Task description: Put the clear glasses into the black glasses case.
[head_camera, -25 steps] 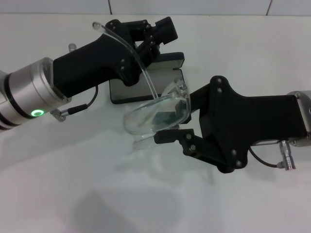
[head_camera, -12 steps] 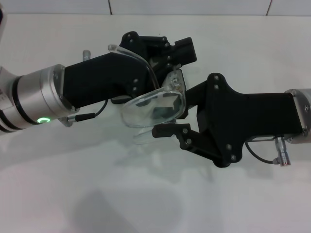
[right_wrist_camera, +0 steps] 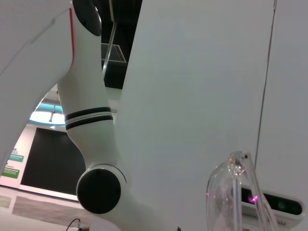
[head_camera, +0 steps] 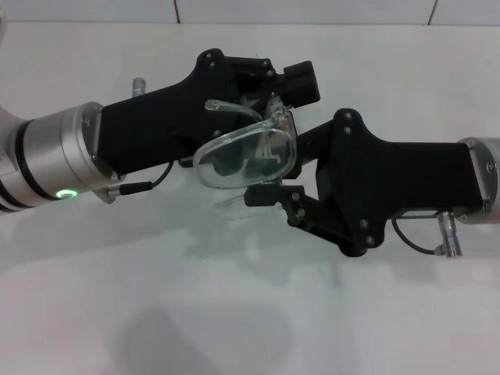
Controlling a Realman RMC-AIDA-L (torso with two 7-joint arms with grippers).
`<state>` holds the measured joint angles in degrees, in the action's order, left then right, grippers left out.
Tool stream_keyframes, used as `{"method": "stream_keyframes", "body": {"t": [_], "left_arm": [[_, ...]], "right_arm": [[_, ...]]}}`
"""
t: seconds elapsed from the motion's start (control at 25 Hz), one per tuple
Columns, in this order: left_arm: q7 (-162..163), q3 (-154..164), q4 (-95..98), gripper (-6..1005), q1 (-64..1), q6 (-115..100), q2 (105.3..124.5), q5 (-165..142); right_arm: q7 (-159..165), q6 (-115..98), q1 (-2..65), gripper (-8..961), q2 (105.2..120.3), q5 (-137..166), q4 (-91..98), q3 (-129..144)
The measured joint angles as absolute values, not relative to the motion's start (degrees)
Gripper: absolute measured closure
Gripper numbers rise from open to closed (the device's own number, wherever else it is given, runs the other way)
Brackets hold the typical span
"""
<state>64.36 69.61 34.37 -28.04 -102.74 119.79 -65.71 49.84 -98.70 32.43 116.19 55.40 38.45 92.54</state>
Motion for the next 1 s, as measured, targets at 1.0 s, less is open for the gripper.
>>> {"method": "stream_keyframes", "body": {"t": [1.0], "left_arm": [[63.5, 61.3, 34.3, 915, -22.6, -99.8, 118.70, -67.1]], "right_arm": [[55.7, -97.3, 32.1, 854, 115.35, 53.5, 37.9, 92.1]]}}
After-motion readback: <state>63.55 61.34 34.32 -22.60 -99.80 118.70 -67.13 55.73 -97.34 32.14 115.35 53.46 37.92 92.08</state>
